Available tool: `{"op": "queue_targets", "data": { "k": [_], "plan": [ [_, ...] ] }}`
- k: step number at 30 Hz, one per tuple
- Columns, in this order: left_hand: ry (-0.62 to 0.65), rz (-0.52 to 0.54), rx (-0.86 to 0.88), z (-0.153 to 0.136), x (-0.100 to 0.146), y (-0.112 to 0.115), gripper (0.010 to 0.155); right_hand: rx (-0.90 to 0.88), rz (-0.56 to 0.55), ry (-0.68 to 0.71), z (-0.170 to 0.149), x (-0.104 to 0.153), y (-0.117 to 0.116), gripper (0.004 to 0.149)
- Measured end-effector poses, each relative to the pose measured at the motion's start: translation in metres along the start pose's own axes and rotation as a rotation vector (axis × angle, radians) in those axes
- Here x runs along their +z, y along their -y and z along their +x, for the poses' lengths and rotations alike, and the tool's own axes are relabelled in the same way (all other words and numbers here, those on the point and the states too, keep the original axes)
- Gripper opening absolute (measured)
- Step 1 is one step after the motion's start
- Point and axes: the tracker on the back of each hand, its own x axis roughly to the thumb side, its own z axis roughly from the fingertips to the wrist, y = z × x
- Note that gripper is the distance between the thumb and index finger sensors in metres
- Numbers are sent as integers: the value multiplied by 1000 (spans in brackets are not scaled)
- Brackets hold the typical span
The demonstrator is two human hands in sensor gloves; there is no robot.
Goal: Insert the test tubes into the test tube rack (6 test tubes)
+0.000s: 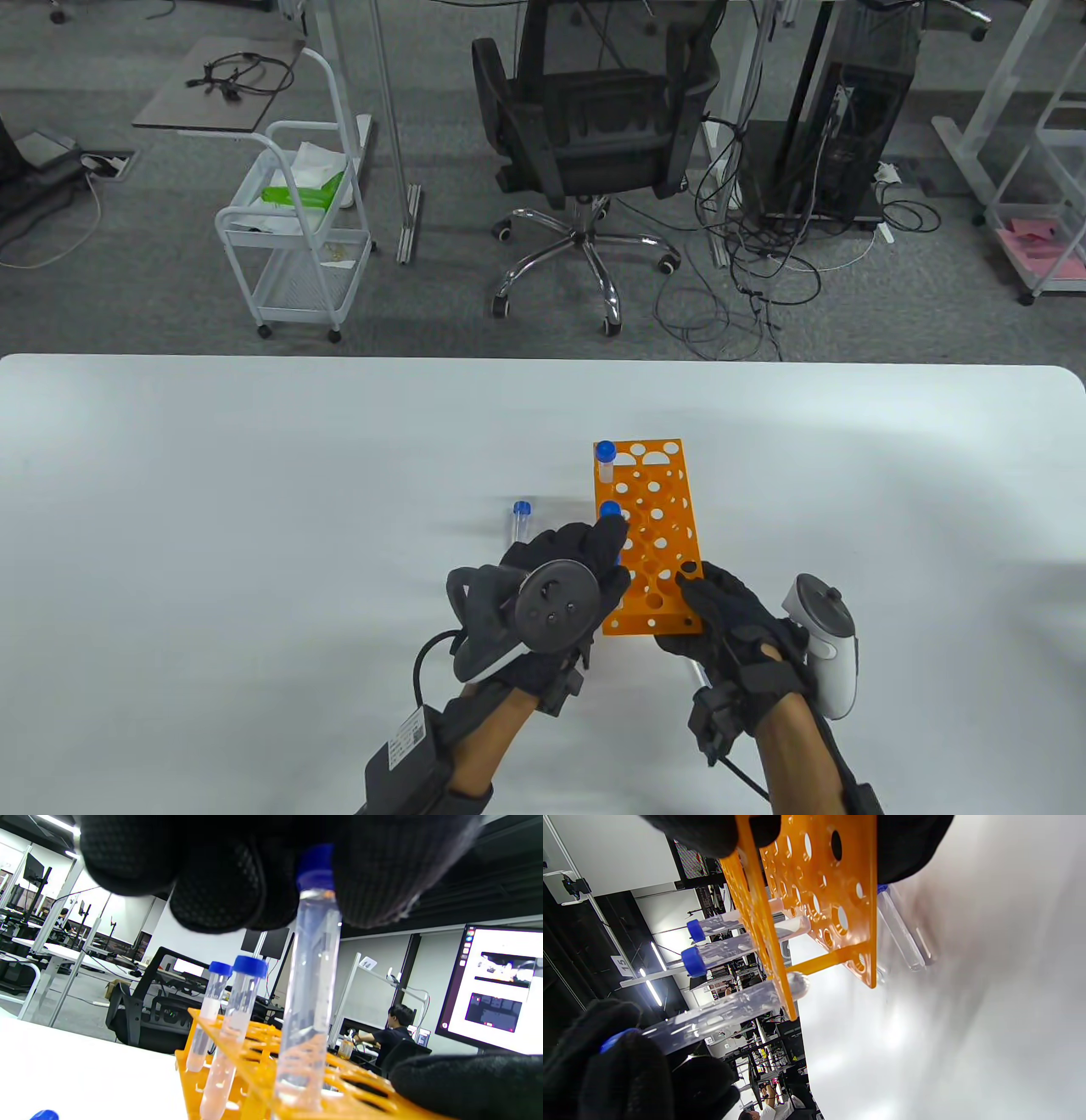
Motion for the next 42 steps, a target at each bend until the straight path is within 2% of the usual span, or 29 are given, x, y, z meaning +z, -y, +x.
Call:
{"op": "queue_targets", "data": {
  "k": [13, 27, 34, 38, 42],
  "plan": [
    [39, -61, -47, 6, -1, 14, 51, -8, -1, 1, 0, 0, 0, 54],
    [47, -96, -38, 6, 0, 10, 54, -14, 2, 2, 1, 0, 2, 54],
    [45, -50, 64, -1, 0, -2, 52, -11, 3, -2, 0, 0, 2, 54],
    [68, 41, 137, -8, 2, -7, 50, -16, 3, 3, 1, 0, 2, 54],
    [41, 51, 153, -17, 3, -8, 50, -23, 8, 8, 1, 0, 2, 54]
  ]
}}
